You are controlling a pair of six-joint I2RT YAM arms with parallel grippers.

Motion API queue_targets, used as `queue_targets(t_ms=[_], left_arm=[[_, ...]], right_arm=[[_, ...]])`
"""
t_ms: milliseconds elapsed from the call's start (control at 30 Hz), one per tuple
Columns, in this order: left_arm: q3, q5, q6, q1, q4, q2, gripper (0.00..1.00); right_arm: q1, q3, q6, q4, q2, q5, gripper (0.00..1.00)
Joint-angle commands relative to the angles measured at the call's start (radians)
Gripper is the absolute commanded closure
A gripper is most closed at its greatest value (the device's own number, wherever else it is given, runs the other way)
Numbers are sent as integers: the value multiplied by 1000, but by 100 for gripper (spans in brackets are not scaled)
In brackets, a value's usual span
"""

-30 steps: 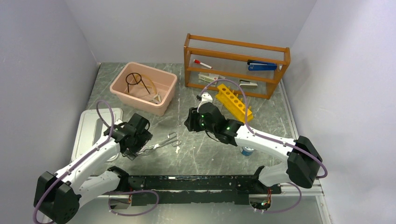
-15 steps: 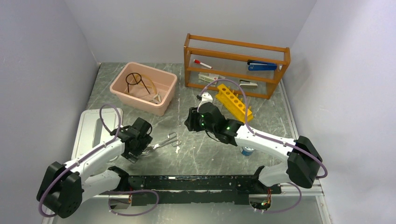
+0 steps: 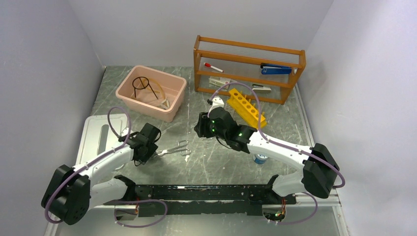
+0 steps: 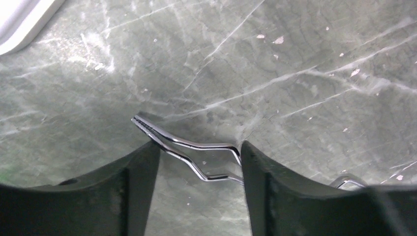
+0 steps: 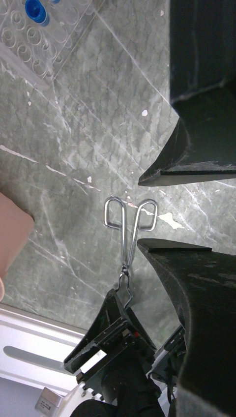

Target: Organize the chemistry lab equipment

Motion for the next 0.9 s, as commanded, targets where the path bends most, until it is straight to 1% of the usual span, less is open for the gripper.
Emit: queue_targets(t_ms=[0,67,200,233,300,467,533,633,733,833,867], left_arm=[[-10,0,84,16,92,39,51],[-1,-4,115,20,105,46,62],[12,21,198,24,160,57,76],[16,34,224,25,180,63,78],[28,48,258,27,195,78,79],[79,27,312,31,170,128,71],[94,38,347,35,172,142,71],[101,58,388,35,189,152,76],[94,62,411,35,213,154,86],[91,74,432,35,229,149,95],[91,82,439,35,233,144,95]], right_arm=[[-5,29,4,-8,7,9,54],[-5,27,2,-10,6,12,54],[-6,25,2,-9,3,14,54],[-6,23,2,-8,2,13,54],[-6,20,4,-5,1,12,54],[-5,21,1,-7,1,11,54],[-4,20,1,-7,-2,11,54],[-6,16,-4,-3,0,3,54],[-5,18,-13,2,15,-24,54],[-4,22,-50,16,34,-111,53],[-4,23,-72,26,45,-156,52]])
